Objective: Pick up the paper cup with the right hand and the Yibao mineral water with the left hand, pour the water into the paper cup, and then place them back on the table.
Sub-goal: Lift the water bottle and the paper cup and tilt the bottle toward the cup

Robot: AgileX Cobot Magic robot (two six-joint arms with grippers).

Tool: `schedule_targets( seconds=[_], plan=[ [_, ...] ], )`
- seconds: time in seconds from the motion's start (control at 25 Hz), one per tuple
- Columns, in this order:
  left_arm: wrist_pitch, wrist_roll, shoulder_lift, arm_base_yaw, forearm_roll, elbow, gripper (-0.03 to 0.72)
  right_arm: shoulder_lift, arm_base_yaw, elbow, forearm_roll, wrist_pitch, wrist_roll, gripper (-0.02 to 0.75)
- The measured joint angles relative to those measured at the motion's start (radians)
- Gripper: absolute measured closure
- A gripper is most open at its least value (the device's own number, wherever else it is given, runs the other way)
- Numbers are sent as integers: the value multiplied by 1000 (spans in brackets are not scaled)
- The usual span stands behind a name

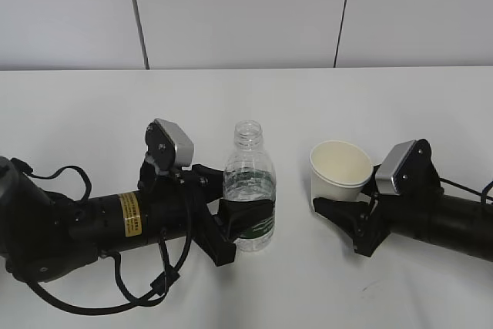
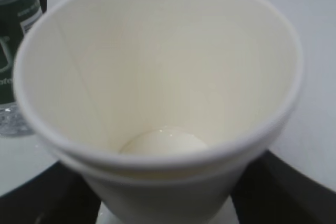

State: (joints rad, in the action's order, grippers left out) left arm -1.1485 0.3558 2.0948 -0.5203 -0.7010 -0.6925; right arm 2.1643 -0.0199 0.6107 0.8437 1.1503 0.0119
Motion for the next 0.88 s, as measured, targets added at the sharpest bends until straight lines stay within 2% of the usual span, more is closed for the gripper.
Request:
schedule_targets(
  seconds=[0.32, 0.52, 0.88],
  plan=[
    [9, -52, -4, 0, 0, 0, 293, 0, 0, 0, 21, 0, -2, 220],
    [49, -108, -41, 0, 47, 0, 296, -23, 0, 0, 57, 0, -76, 220],
    [98, -327, -112, 0, 187, 2, 296, -49, 0, 0, 138, 0, -126, 220]
  ],
)
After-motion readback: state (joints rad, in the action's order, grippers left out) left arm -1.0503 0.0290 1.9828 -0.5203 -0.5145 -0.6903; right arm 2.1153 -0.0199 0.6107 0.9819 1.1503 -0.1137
